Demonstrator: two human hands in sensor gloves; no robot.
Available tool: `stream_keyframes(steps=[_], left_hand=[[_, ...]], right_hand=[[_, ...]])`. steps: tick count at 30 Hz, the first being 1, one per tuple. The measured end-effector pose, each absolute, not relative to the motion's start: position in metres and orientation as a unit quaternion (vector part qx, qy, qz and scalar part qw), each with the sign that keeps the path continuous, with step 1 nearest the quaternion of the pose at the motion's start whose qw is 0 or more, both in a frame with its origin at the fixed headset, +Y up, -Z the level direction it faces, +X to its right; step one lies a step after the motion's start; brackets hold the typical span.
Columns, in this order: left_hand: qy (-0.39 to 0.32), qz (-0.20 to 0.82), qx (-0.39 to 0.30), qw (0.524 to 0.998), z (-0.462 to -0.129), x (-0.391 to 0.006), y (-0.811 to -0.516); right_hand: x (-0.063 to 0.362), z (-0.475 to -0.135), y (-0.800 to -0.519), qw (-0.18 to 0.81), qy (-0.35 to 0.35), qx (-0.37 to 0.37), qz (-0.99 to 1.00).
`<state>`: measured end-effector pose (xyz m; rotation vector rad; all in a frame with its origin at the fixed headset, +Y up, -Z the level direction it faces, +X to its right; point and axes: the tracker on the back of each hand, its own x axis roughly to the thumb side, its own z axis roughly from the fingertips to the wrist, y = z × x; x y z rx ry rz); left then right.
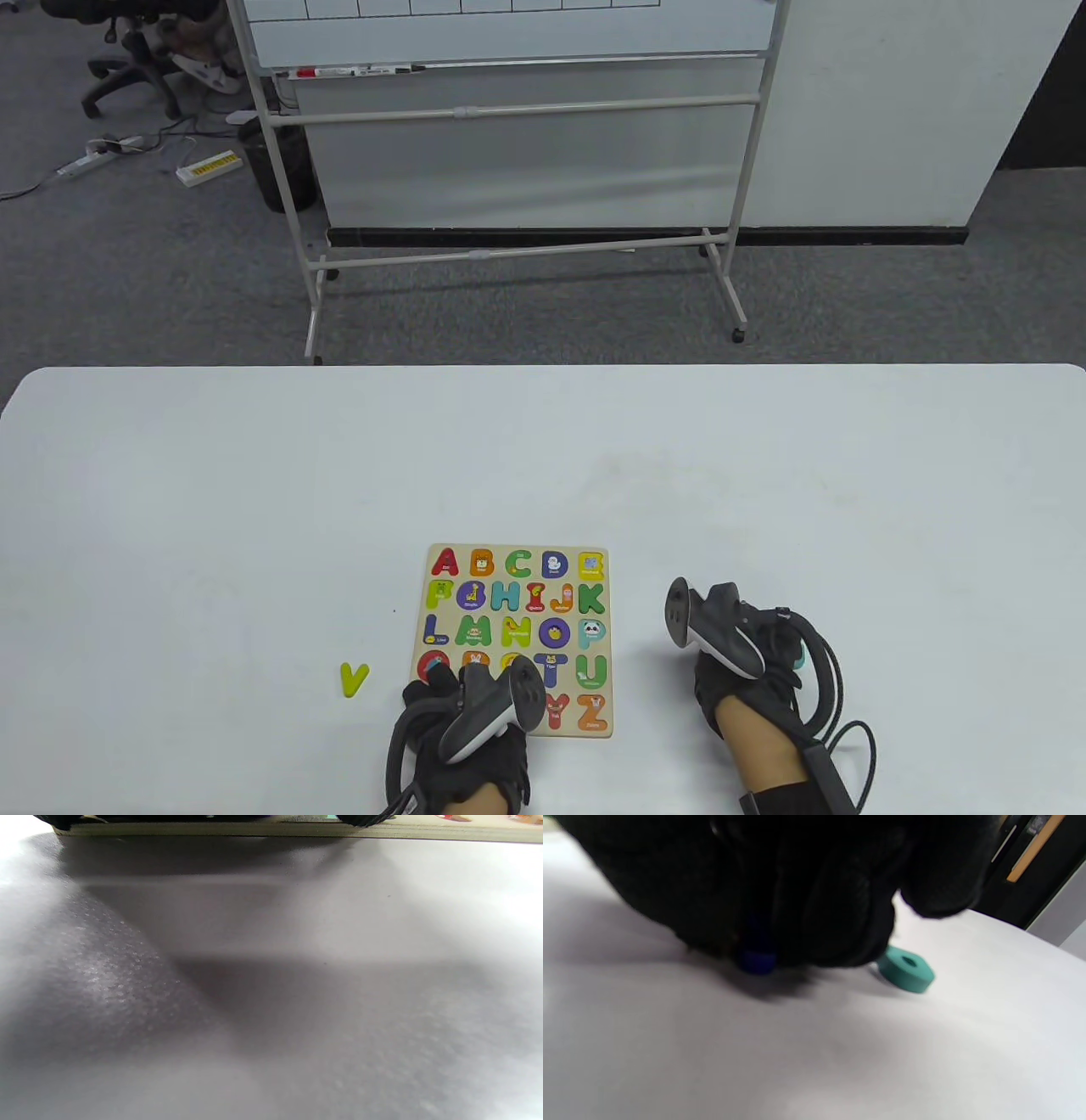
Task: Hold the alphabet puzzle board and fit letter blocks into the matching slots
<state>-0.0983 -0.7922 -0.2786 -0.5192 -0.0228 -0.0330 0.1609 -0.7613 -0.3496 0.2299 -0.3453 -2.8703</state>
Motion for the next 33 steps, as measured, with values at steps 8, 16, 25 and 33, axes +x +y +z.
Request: stream_keyframes(steps=[8,16,25,33], left_hand=[[-0.010,-0.017,-0.255,0.967,-0.279,-0.098,-0.793],[-0.010,-0.014,-0.257,0.966,-0.278,-0.098,-0.793],[-0.012,-0.012,-0.256,0.966,-0.278,-0.099,-0.793],[-0.008,-0.008,-0.261,0.965,-0.279,-0.101,-0.793]], right_hand=[[0.144,-0.347,-0.749,0.035,-0.115,0.048,-0.992],[0.092,-0.347,-0.740,-0.006,-0.128,0.006,-0.992],[0.037,-0.352,-0.745,-0.071,-0.131,-0.026,-0.988],[0.017,-0.353,-0.750,-0.071,-0.137,-0.023,-0.988]])
